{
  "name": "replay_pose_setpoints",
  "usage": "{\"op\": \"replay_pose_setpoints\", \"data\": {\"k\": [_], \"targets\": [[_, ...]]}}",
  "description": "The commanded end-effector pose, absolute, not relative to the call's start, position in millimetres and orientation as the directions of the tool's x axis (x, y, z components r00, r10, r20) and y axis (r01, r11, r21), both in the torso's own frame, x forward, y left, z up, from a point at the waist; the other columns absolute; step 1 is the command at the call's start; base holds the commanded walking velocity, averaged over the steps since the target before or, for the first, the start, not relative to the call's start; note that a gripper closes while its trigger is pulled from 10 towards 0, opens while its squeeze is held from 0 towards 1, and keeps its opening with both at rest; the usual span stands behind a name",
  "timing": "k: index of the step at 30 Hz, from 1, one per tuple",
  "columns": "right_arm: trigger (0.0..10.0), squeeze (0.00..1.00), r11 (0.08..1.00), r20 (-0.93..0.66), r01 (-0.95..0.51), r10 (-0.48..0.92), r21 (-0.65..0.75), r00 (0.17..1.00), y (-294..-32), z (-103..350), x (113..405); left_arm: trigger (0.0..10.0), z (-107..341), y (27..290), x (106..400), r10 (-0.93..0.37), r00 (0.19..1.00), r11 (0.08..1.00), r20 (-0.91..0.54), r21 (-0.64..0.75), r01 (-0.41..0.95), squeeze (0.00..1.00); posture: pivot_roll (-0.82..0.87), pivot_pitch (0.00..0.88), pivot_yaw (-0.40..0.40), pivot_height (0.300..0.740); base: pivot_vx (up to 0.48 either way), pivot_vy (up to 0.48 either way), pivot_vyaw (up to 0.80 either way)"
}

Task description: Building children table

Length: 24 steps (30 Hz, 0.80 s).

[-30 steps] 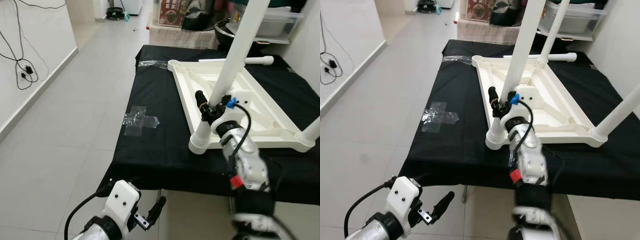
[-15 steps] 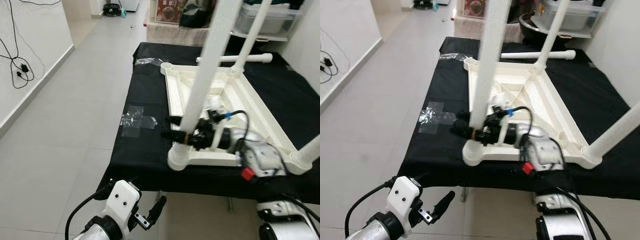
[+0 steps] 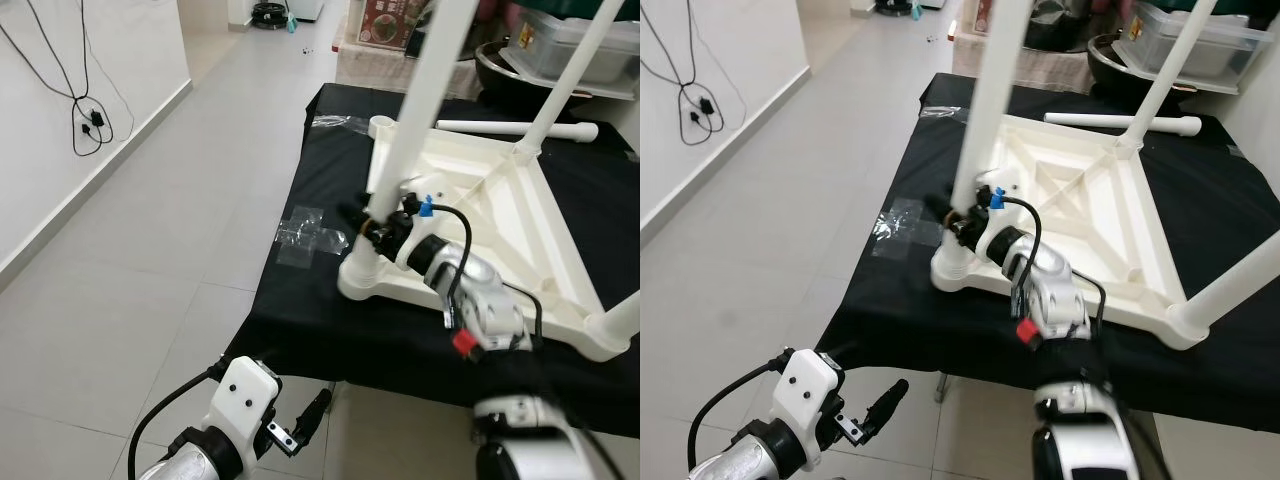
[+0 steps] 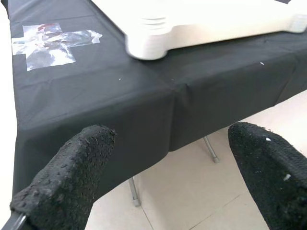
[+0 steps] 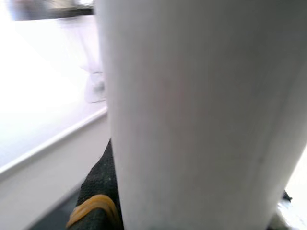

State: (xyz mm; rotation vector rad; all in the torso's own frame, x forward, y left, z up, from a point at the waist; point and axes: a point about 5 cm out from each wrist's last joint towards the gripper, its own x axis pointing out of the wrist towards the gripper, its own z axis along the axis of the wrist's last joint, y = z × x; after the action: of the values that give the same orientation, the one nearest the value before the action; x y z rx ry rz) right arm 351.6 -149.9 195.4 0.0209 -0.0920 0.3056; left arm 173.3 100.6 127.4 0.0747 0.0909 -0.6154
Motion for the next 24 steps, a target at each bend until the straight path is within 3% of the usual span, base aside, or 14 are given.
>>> {"op": "replay_pose_setpoints", "data": {"k": [1,2,6,10,12,13,14,15,16,18,19,21,22,24], "targets": [[0.0,0.00,0.999,0.085,-0.048,0.050,-0.025,0.995,-182,198,348,10.0,123,100,172,-0.577,0.807,0.811,-0.124,0.029,0.585,0.00,0.13,0.087,-0.101,0.740,0.000,0.000,0.00],[0.0,0.00,0.997,0.082,0.073,-0.072,-0.003,0.994,-185,197,342,10.0,123,100,172,-0.579,0.806,0.809,-0.125,0.029,0.587,0.00,0.13,0.084,-0.098,0.740,0.000,0.000,0.00],[0.0,0.00,0.966,0.068,0.256,-0.258,0.039,0.964,-185,197,328,10.0,123,100,172,-0.581,0.804,0.808,-0.125,0.030,0.588,0.00,0.13,0.085,-0.101,0.740,0.000,0.000,0.00],[0.0,0.00,0.947,0.048,0.313,-0.316,0.067,0.947,-179,194,323,10.0,122,100,172,-0.581,0.804,0.808,-0.126,0.030,0.589,0.00,0.14,0.084,-0.103,0.740,0.000,0.000,0.00],[0.0,0.00,0.945,0.015,0.297,-0.302,0.138,0.953,-153,190,320,10.0,123,100,172,-0.580,0.805,0.809,-0.125,0.033,0.587,0.00,0.14,0.086,-0.106,0.740,0.000,0.000,0.00],[0.0,0.00,0.945,0.015,0.297,-0.302,0.138,0.953,-153,190,320,10.0,123,100,172,-0.580,0.805,0.809,-0.125,0.033,0.587,0.00,0.14,0.086,-0.106,0.740,0.000,0.000,0.00],[10.0,0.00,0.957,0.046,0.230,-0.241,0.175,0.969,-139,193,320,10.0,123,99,172,-0.578,0.806,0.810,-0.125,0.034,0.586,0.00,0.14,0.086,-0.106,0.740,0.000,0.000,0.00],[10.0,0.00,0.962,0.070,0.190,-0.207,0.196,0.976,-129,196,320,10.0,123,99,172,-0.578,0.807,0.810,-0.125,0.034,0.585,0.00,0.14,0.086,-0.107,0.740,0.000,0.000,0.00],[10.0,1.00,0.969,0.101,0.146,-0.168,0.199,0.981,-125,199,320,10.0,123,99,172,-0.576,0.808,0.811,-0.125,0.033,0.584,0.00,0.13,0.087,-0.105,0.740,0.000,0.000,0.00],[10.0,1.00,0.977,0.155,0.120,-0.148,0.177,0.977,-130,206,322,10.0,123,99,172,-0.576,0.808,0.812,-0.124,0.031,0.583,0.00,0.13,0.088,-0.105,0.740,0.000,0.000,0.00],[10.0,0.67,0.978,0.167,0.125,-0.153,0.170,0.974,-132,208,323,10.0,123,99,172,-0.576,0.808,0.812,-0.123,0.031,0.583,0.00,0.13,0.088,-0.105,0.740,0.000,0.000,0.00],[10.0,0.67,0.980,0.192,0.118,-0.147,0.158,0.970,-139,211,325,10.0,123,99,172,-0.577,0.807,0.811,-0.124,0.029,0.584,0.00,0.13,0.088,-0.105,0.740,0.000,0.000,0.00],[10.0,0.00,0.984,0.231,0.098,-0.131,0.149,0.964,-149,216,330,10.0,123,99,172,-0.577,0.807,0.811,-0.124,0.027,0.584,0.00,0.13,0.092,-0.105,0.740,0.000,0.000,0.00],[10.0,0.00,0.993,0.303,0.013,-0.048,0.118,0.952,-167,227,339,10.0,123,98,172,-0.578,0.807,0.811,-0.123,0.027,0.585,0.00,0.13,0.092,-0.106,0.740,0.000,0.000,0.00]]}}
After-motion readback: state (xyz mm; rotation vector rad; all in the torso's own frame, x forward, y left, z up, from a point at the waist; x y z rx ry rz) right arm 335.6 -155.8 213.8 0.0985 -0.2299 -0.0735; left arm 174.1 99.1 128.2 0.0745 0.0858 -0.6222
